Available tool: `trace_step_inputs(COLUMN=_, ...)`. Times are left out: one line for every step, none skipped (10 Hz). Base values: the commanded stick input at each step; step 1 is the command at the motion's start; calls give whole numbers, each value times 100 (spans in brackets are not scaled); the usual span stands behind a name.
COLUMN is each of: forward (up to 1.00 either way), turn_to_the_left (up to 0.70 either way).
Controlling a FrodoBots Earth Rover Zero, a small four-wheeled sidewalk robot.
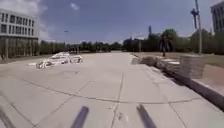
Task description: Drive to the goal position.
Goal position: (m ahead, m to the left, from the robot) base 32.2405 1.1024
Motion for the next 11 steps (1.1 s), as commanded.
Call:
trace_step_inputs(forward=70, turn_to_the_left=0)
trace_step_inputs(forward=70, turn_to_the_left=0)
trace_step_inputs(forward=70, turn_to_the_left=0)
trace_step_inputs(forward=70, turn_to_the_left=0)
trace_step_inputs(forward=70, turn_to_the_left=0)
trace_step_inputs(forward=70, turn_to_the_left=0)
trace_step_inputs(forward=70, turn_to_the_left=0)
trace_step_inputs(forward=70, turn_to_the_left=0)
trace_step_inputs(forward=70, turn_to_the_left=0)
trace_step_inputs(forward=70, turn_to_the_left=0)
trace_step_inputs(forward=70, turn_to_the_left=0)
